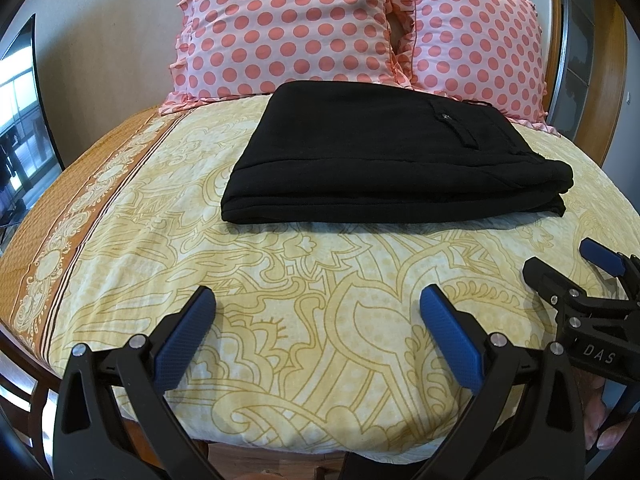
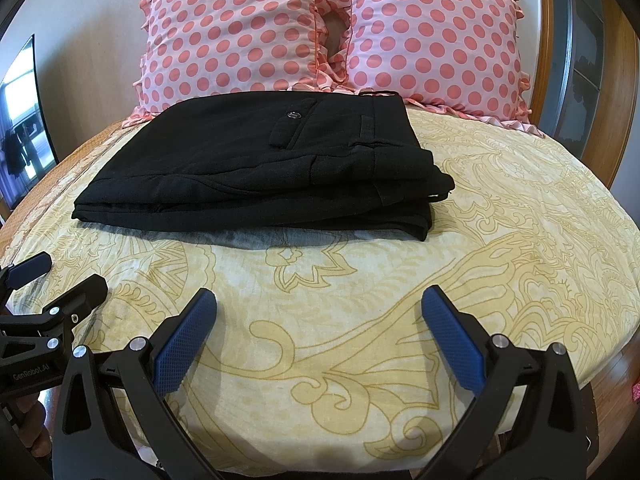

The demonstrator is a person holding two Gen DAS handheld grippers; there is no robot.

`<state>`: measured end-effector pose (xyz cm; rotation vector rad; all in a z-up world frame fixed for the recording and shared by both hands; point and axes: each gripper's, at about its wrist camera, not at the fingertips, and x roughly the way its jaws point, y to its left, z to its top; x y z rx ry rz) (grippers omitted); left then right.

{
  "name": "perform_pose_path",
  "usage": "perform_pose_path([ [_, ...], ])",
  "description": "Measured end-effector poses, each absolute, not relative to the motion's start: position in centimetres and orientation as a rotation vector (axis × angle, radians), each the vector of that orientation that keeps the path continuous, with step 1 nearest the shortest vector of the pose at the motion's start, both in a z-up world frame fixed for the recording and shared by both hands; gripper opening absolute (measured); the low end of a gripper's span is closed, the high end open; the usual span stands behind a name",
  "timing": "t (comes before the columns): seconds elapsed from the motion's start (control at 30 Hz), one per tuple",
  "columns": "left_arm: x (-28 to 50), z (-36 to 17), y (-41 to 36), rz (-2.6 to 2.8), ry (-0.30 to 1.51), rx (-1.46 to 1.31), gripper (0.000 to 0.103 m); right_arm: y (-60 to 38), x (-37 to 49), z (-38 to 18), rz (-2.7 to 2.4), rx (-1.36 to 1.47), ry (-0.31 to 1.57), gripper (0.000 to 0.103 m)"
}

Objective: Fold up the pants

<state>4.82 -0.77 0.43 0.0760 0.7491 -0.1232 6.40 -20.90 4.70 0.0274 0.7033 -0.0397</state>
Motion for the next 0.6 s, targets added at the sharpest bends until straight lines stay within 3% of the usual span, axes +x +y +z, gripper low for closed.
perform_pose_path([
  [0.6,4.97,0.39,-0.64,-0.125,0.750,0.076,0.101,-20.87,6.42,4.68,-0.041,0.028,0.703,0.102],
])
